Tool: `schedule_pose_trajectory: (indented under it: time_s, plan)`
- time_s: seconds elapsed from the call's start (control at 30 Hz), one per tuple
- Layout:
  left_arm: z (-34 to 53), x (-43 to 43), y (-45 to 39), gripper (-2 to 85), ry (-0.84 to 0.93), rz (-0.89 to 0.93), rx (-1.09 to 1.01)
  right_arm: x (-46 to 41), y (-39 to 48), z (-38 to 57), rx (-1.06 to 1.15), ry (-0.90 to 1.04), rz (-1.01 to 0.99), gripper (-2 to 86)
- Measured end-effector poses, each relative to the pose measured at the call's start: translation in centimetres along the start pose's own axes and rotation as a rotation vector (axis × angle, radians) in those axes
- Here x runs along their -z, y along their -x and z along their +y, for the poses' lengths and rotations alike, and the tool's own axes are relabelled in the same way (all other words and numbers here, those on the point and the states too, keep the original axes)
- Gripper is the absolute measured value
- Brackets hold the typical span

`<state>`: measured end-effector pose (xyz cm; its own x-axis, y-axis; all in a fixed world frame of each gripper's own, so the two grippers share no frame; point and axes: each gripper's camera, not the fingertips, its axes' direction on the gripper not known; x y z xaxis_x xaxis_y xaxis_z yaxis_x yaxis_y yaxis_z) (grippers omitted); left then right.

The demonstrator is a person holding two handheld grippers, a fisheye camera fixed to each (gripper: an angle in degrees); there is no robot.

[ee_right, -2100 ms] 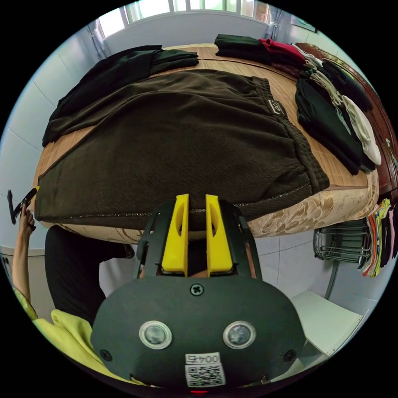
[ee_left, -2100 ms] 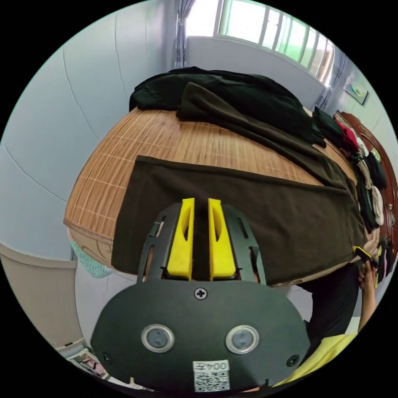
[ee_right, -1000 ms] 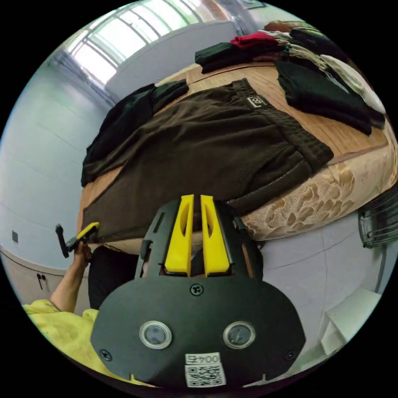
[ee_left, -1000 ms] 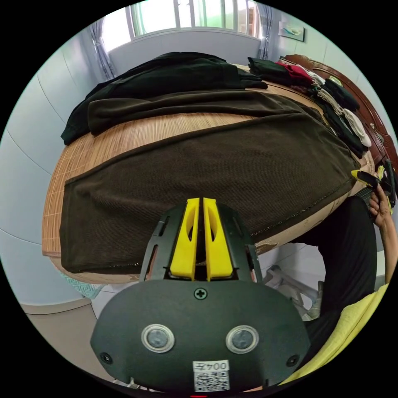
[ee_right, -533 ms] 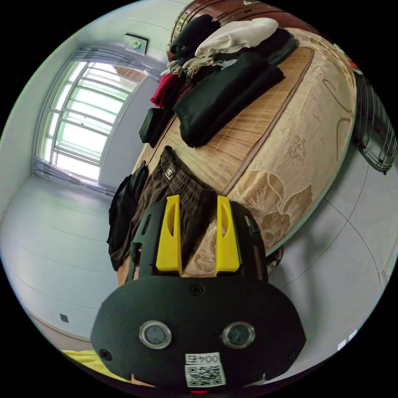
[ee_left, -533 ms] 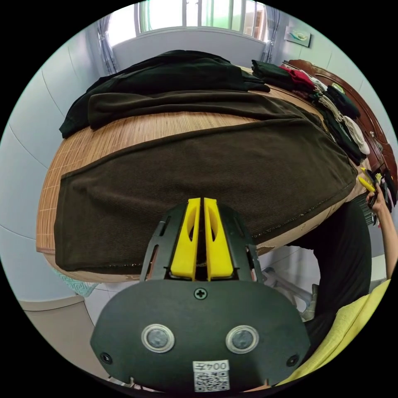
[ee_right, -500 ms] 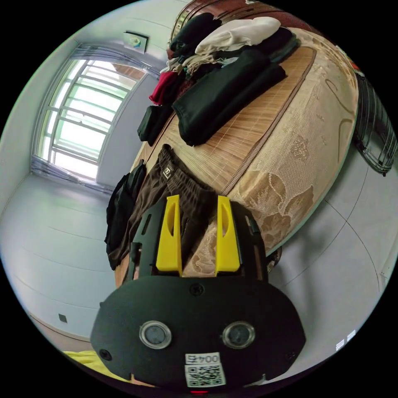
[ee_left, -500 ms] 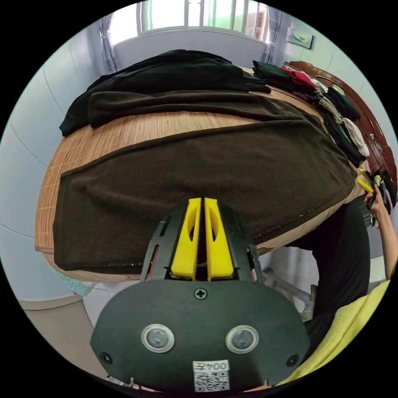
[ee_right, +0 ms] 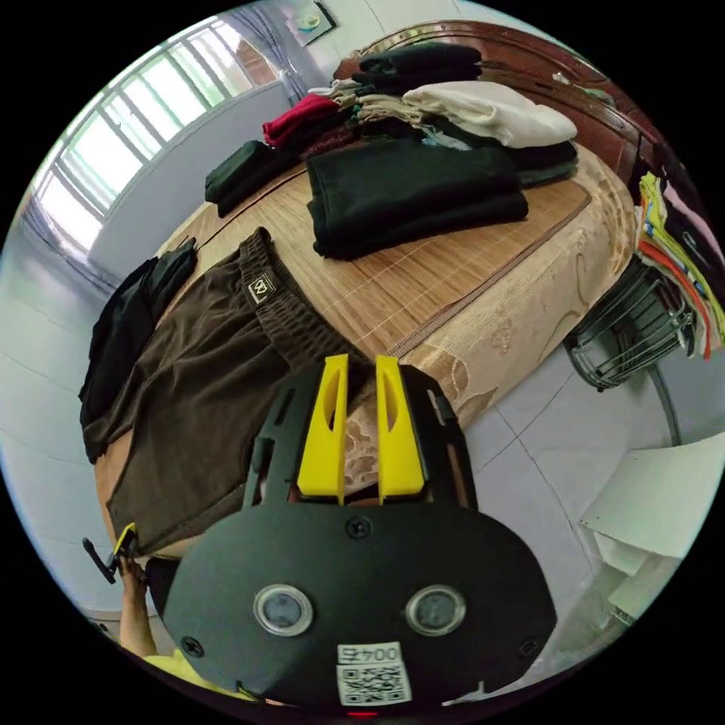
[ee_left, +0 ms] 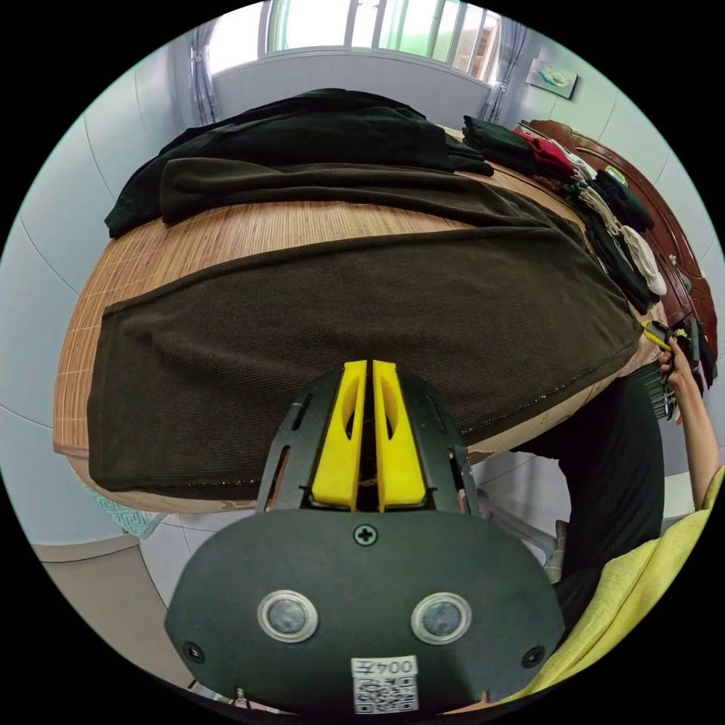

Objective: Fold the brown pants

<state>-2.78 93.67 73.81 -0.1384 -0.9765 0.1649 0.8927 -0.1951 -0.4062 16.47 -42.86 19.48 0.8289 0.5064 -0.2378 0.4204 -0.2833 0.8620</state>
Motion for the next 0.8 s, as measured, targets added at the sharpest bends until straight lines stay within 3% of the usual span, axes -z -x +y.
schedule_pose_trajectory:
  time_s: [0.07,0.13,0.2,0.4,0.53,0.8]
  plan:
    - [0.0,0.0,0.1,1.6,-0.002,-0.005,-0.005,0.4,2.7,1.4,0.073,-0.057,0.067,6.7]
    - [0.0,-0.1,0.1,1.6,-0.004,-0.012,-0.013,-0.3,6.2,3.5,0.195,-0.068,-0.018,6.6]
    - [0.0,-0.2,0.1,1.6,-0.004,-0.020,-0.020,-3.3,11.1,6.3,0.330,0.019,-0.152,4.0]
    - [-0.1,-0.3,1.4,1.5,-0.004,0.021,0.000,-13.8,19.5,10.4,0.408,0.242,-0.219,-0.3]
    - [-0.1,-0.4,2.1,1.5,-0.003,0.042,0.005,-21.1,23.2,11.4,0.508,0.465,-0.103,-0.5]
    - [-0.2,-0.7,4.0,1.5,-0.003,0.117,0.045,-31.9,30.0,11.8,0.775,0.695,0.084,-0.6]
